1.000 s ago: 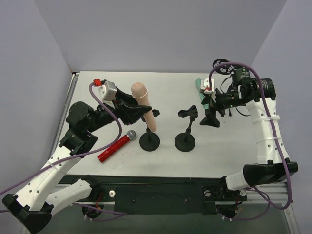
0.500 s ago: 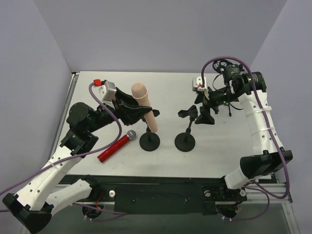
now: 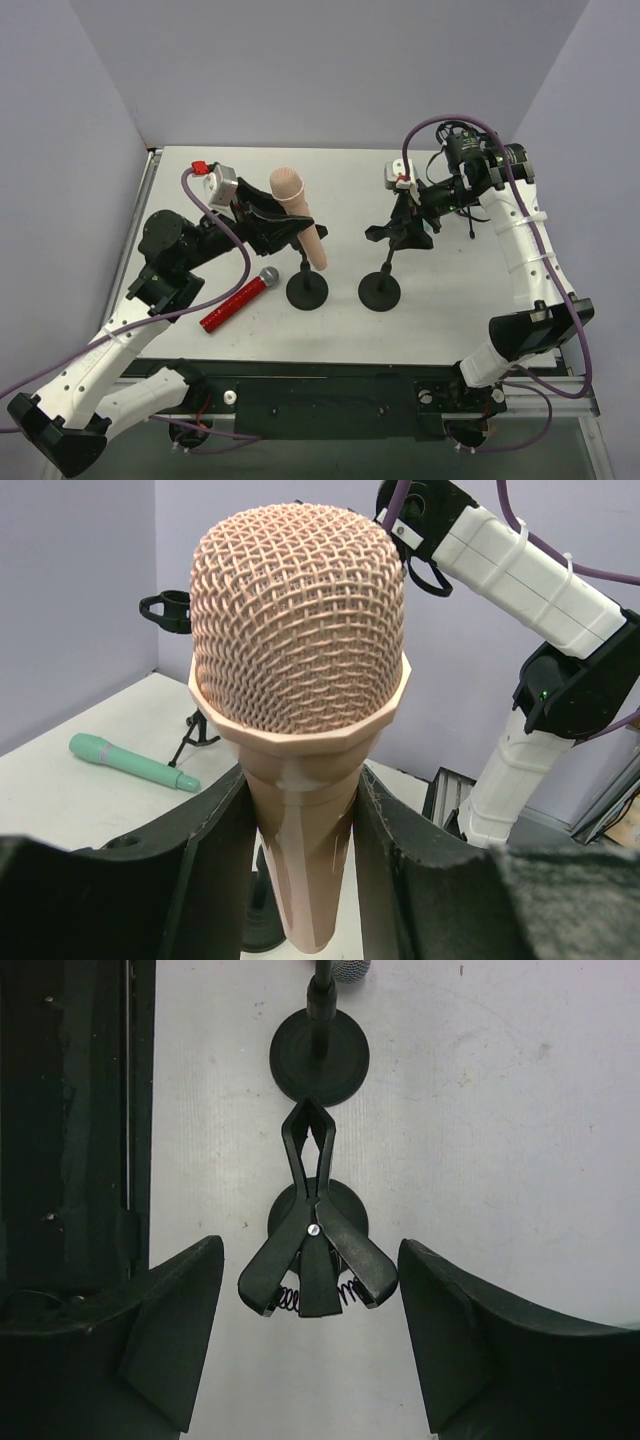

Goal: Attach the microphones to the stand

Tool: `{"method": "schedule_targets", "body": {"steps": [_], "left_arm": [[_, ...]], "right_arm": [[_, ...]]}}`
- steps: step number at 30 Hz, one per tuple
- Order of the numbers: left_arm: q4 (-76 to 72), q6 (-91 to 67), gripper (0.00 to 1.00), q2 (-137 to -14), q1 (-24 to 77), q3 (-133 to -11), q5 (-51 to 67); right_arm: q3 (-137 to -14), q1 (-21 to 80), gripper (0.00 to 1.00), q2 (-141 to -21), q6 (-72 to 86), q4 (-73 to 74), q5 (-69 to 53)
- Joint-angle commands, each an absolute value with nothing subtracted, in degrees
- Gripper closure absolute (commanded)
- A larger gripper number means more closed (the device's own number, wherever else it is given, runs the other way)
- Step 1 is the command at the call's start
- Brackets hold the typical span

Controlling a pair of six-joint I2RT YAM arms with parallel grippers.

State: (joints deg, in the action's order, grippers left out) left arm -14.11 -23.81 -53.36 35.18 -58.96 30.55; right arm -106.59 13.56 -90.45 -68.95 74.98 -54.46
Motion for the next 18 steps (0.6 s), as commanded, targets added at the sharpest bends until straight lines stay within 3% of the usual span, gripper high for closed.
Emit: {"method": "schedule_targets", "body": {"steps": [1,7,13,15,18], "left_arm": [[-19.1,-25.0,1.0,-54.8,35.2,-59.8,31.6],[-19.9,-23.4,1.0,-59.8,35.8,-62.7,32.6],[-16.7,-16.4,1.0,-65.6,40.2,-66.3,31.0],[-15.7,-13.5,1.0,-67.6,41.9,-67.3,29.4],[-15.6,-11.5,1.0,-70.0,43.1,-67.8,28.2]], "right_arm": [[-108.3,13.7,0.46,-90.8,-71.1,80.9,-55.9],[-108.5,13.7,0.81,-91.2,-74.7,84.5,-55.3],[-108.4,13.7,0.92,-91.5,-74.4,84.9,-55.2],[-108.7,13.6,0.85,-91.8,-73.4,84.9,-55.2],[-109.1,13.3,0.42,-91.9,-71.9,84.9,-56.0]]}}
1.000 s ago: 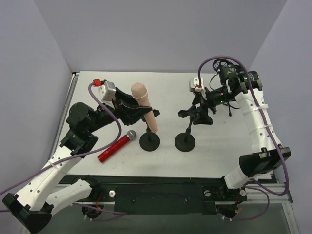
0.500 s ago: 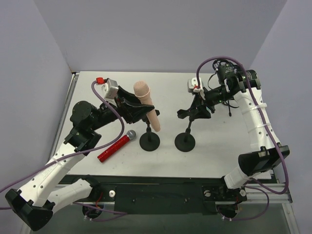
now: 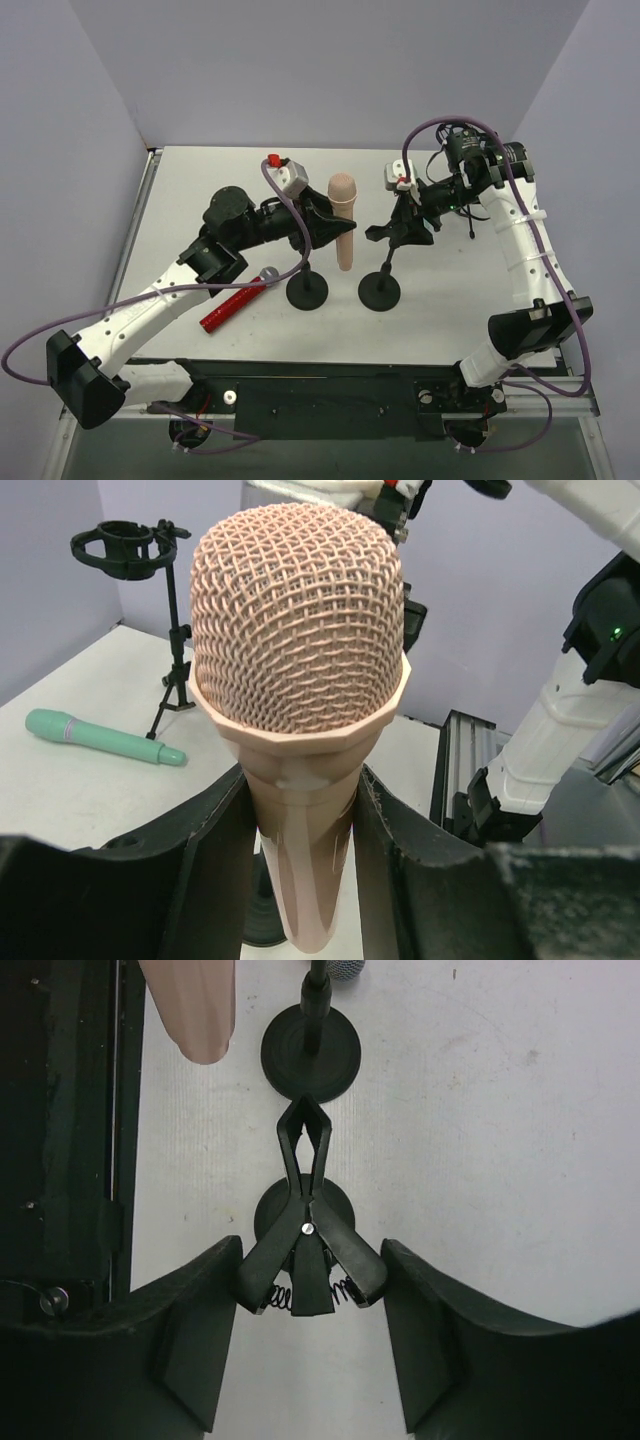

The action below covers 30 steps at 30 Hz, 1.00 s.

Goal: Attach the microphones to the stand

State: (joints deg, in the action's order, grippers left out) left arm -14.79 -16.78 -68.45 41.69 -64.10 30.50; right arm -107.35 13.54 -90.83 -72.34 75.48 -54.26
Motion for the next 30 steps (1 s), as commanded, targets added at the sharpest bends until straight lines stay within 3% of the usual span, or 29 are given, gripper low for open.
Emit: {"method": "schedule_targets", "body": {"steps": [1,2,4,9,11,13,15,17,19,30], "left_arm": [[-15.6,-11.3,1.0,-70.4,43.1,-68.0,28.2],[-15.6,-11.2,1.0,-71.0,43.3,-68.1,27.9],[-15.6,-10.9,1.0,-71.3,43.3,-68.2,27.7],[-15.8,-10.6,1.0,-71.8,43.3,-68.0,27.5],[-16.1,-10.5,1.0,-72.0,43.3,-67.9,27.4],[-16.7,-10.5,1.0,-72.4,43.3,-67.7,27.3],[-17.9,-10.7,1.0,-72.8,43.4,-67.6,27.3],[-19.4,-10.9,1.0,-73.4,43.5,-67.3,27.7],[-20.9,-11.0,1.0,-74.4,43.8,-67.1,27.6],[-35.0,-14.1,1.0,-78.6,46.8,-62.8,23.1]], "right_arm": [[-109.1,13.2,0.35,-91.8,-71.9,84.9,-56.6],[-109.0,13.2,0.27,-91.8,-72.0,84.9,-56.9],[-108.8,13.2,0.22,-91.7,-72.2,84.9,-57.1],[-108.7,13.2,0.2,-92.0,-72.4,85.2,-57.3],[-108.9,13.2,0.33,-92.0,-72.3,85.3,-57.2],[-109.0,13.2,0.66,-92.2,-72.2,85.5,-57.0],[-109.0,13.2,0.85,-92.3,-72.2,85.9,-56.6],[-109.0,13.2,0.96,-92.4,-72.0,86.0,-56.5],[-108.9,13.2,1.0,-92.3,-72.0,86.2,-56.5],[-107.1,13.2,1.0,-92.3,-71.4,86.3,-58.0]]}}
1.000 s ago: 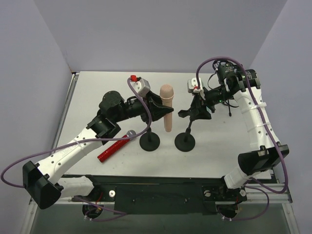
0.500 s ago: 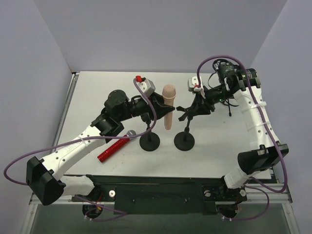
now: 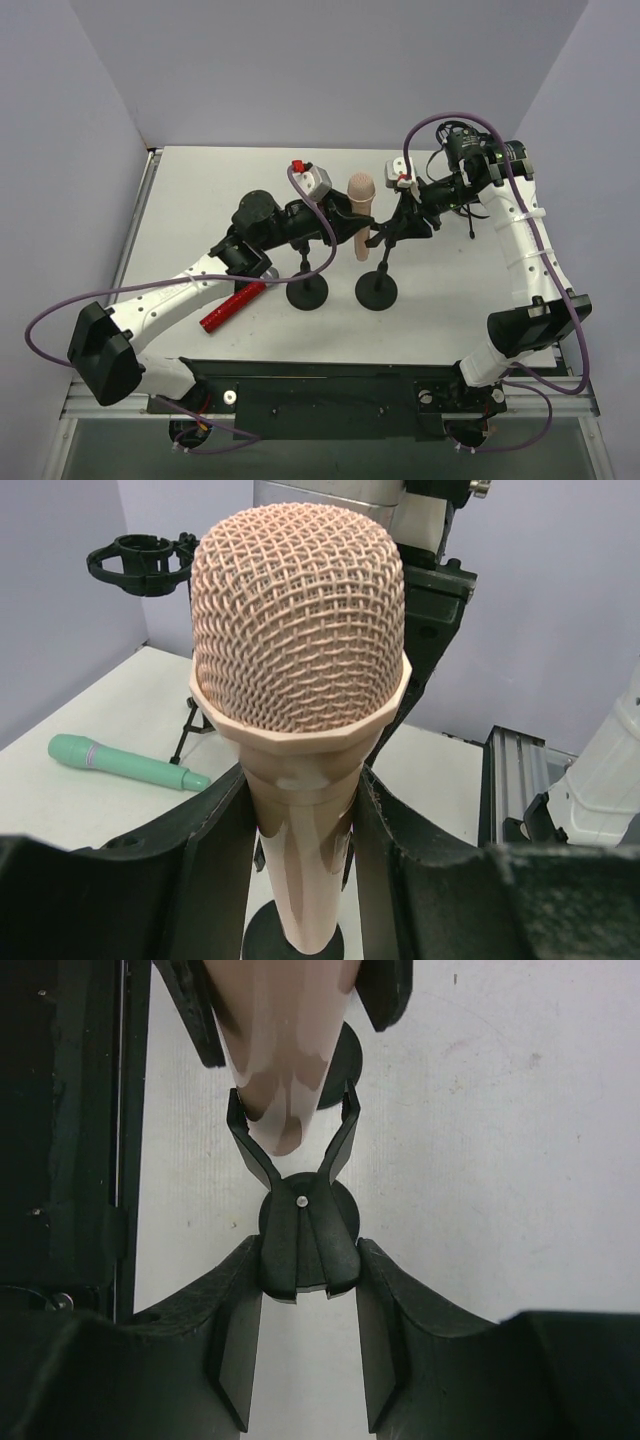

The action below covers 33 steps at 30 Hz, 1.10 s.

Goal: Attach the microphones to the stand

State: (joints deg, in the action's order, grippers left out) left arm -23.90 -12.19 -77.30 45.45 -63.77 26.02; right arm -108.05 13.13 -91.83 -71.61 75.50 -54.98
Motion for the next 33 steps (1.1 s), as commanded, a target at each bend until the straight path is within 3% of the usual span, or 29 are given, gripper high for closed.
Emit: {"method": "schedule_targets", "body": {"steps": [1,12,28,33], "left_arm": [[-35.9,-14.6,1.0,-79.3,46.9,-62.2,22.9],[-48.5,-17.6,1.0,-81.0,48.7,-54.1,15.3],[-60.2,-23.4,1.0,-84.4,50.4,-53.4,9.1],[-60.3,-22.2,1.0,-84.4,51.3,-53.3,7.7]], "right_arm": [[-107.1,13.2,1.0,-92.2,-71.4,86.2,-58.1],[-105.2,13.0,1.0,-92.8,-74.6,89.4,-60.1],[-104.2,13.0,1.0,-93.3,-74.3,89.9,-60.9],[-104.1,13.3,0.94,-93.7,-73.4,90.0,-61.3]]}}
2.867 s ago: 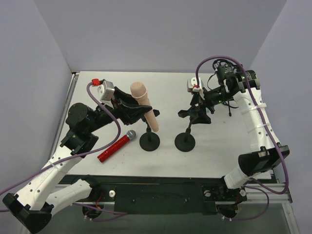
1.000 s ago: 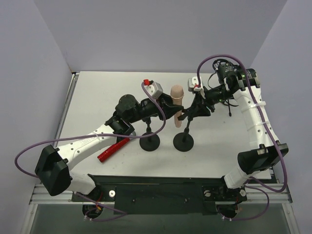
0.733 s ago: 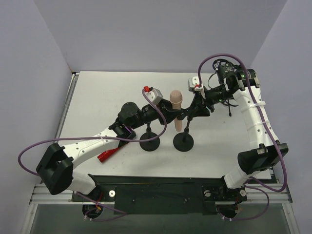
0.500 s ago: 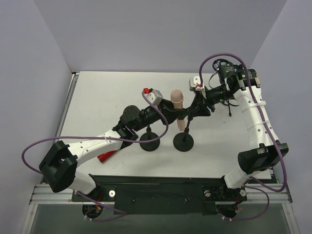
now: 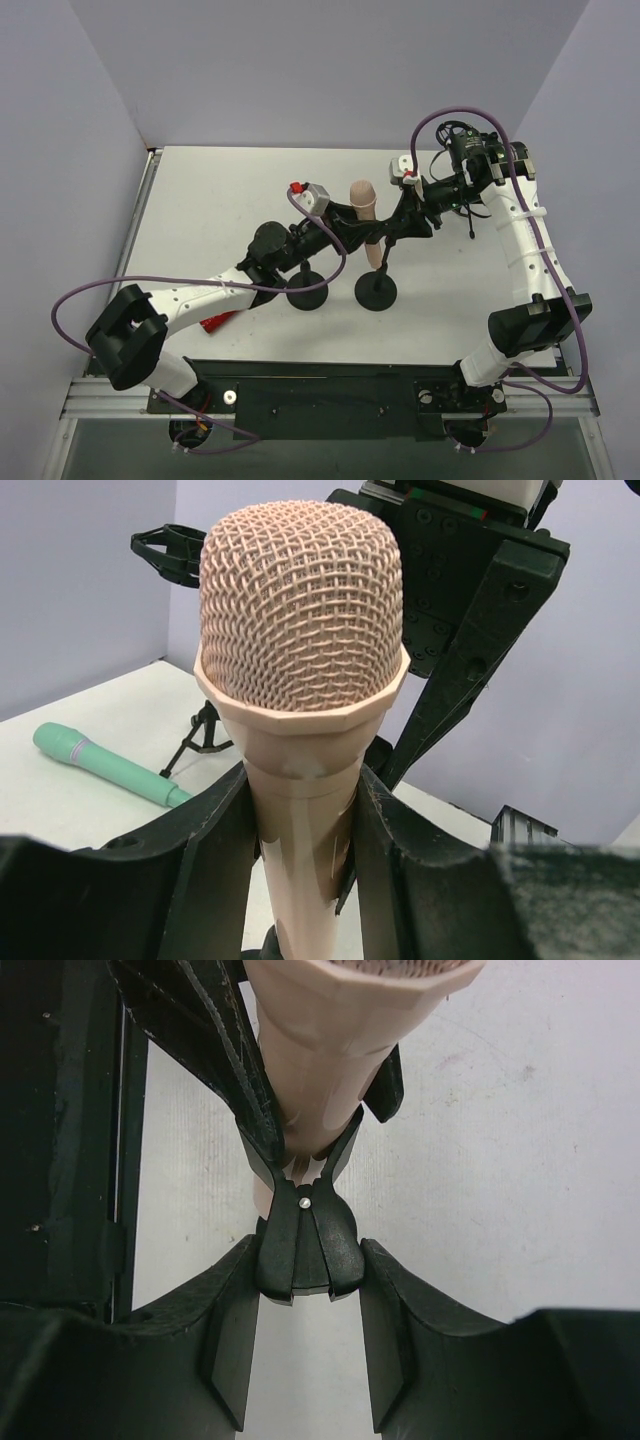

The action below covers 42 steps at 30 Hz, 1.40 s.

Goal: Attach the microphones to the stand

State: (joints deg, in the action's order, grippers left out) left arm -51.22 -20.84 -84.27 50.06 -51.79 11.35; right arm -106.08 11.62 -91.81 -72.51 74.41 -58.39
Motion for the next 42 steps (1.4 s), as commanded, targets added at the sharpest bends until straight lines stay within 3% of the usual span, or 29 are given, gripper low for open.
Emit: {"method": "schedule_targets", "body": {"steps": [1,7,13,17,19,21,23,27,31,42], "left_arm": [[-59.6,-21.7,1.0,-84.3,51.7,-53.3,7.4],[-57.7,-18.5,1.0,-83.5,53.0,-53.4,3.7],[-58.1,-19.0,1.0,-83.2,53.1,-52.6,2.7],[-57.7,-19.3,1.0,-82.1,53.1,-52.0,2.0],[-57.1,-19.5,0.87,-81.4,53.1,-51.8,1.6],[-56.6,-19.7,0.63,-80.6,53.1,-51.6,1.2],[-55.8,-19.9,0.46,-80.1,53.1,-51.6,0.6],[-52.9,-20.1,0.29,-78.8,53.1,-51.9,-0.9],[-50.1,-20.0,0.21,-77.4,53.0,-52.1,-1.1],[-41.6,-13.8,0.17,-67.2,53.0,-46.7,-0.2]], "right_arm": [[-103.9,13.4,0.93,-93.6,-73.3,90.0,-61.4],[-102.8,14.0,0.72,-93.1,-73.7,89.8,-61.4],[-102.5,13.8,0.38,-92.7,-73.2,89.9,-62.2],[-101.7,13.2,0.24,-91.8,-73.5,89.9,-62.7],[-101.5,12.7,0.19,-91.5,-73.4,89.9,-63.2],[-101.3,12.1,0.15,-91.1,-73.4,89.9,-63.7],[-101.3,11.4,0.11,-90.8,-73.4,89.9,-64.1],[-101.0,10.2,0.08,-90.2,-73.4,90.0,-64.8],[-100.9,9.3,0.07,-89.6,-73.5,89.8,-65.3],[-97.4,2.6,0.06,-85.8,-75.9,89.9,-67.8]]}}
